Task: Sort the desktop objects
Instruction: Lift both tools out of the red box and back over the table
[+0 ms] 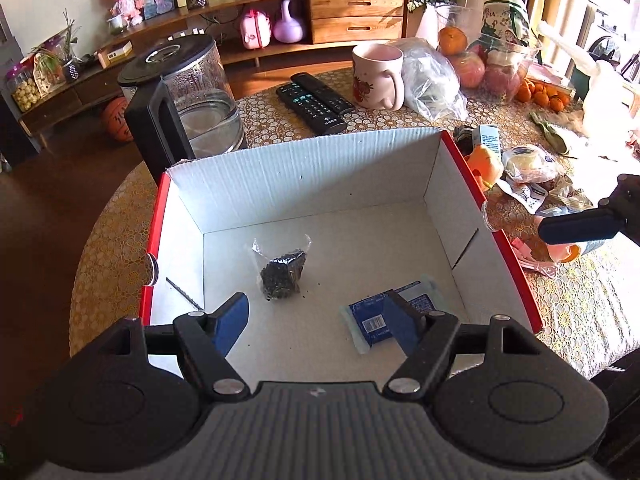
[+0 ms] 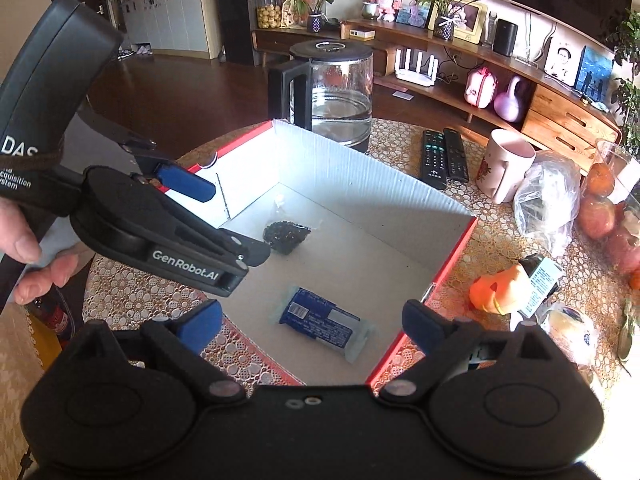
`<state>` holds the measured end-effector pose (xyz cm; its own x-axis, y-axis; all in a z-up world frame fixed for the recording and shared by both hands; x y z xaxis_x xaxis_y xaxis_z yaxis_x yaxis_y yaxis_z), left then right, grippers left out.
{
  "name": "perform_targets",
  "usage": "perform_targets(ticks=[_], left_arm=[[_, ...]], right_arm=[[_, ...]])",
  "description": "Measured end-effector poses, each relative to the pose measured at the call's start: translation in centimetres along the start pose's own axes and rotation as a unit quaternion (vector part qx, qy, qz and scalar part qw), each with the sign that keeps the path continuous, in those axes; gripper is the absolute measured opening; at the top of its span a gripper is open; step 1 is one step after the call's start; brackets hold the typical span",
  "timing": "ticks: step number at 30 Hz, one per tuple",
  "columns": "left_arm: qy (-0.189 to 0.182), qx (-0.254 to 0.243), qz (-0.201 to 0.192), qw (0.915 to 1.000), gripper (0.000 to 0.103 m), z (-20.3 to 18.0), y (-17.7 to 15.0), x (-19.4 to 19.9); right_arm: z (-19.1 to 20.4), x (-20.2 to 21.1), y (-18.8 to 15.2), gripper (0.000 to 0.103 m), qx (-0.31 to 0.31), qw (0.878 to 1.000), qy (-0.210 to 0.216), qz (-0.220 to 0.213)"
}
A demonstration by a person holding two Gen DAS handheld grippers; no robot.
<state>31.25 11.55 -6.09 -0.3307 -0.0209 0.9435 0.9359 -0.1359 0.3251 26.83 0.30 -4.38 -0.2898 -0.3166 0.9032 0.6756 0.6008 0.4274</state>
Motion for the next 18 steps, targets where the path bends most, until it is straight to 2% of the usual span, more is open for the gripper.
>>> perform_targets(ticks=[5,9,16,18], left_arm=[[0.003,0.007,-0.008,0.9999,0.075,-0.4,-1.0,1.0],[0.006,0.006,-0.015,0.9999,0.081,-0.8,-1.7,1.5],[-0.011,0.016,-0.024,0.9995,0.086,-1.7,-2.9,2.2],[-0.015,0.023,-0.031,0.9992,0.094,-2.0,-3.2,2.3]], right_arm=[[-0.6,1.8,-1.1,0.098,-0.015,1.0,0.006,-0.021],[-1.0,2.8,-2.0,0.099,-0.021,0.999,0.004,-0.032],[-1.5,4.4,-4.1,0.099,-0.026,0.999,0.01,-0.043],[-1.9,4.7,-4.8,0.099,-0.03,0.998,0.01,-0.045]])
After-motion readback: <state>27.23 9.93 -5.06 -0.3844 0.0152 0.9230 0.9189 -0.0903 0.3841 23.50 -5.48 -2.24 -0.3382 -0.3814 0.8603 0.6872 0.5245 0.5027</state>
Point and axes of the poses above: each gripper's, at about its wrist camera, not at the fingertips, and x roughly against the way its jaws point, z to its left, y to its top, the point moved 10 cm from there along -x, roughly the way its jaws point, and after that the axes turned 14 degrees about z, right-handed, at the moved point
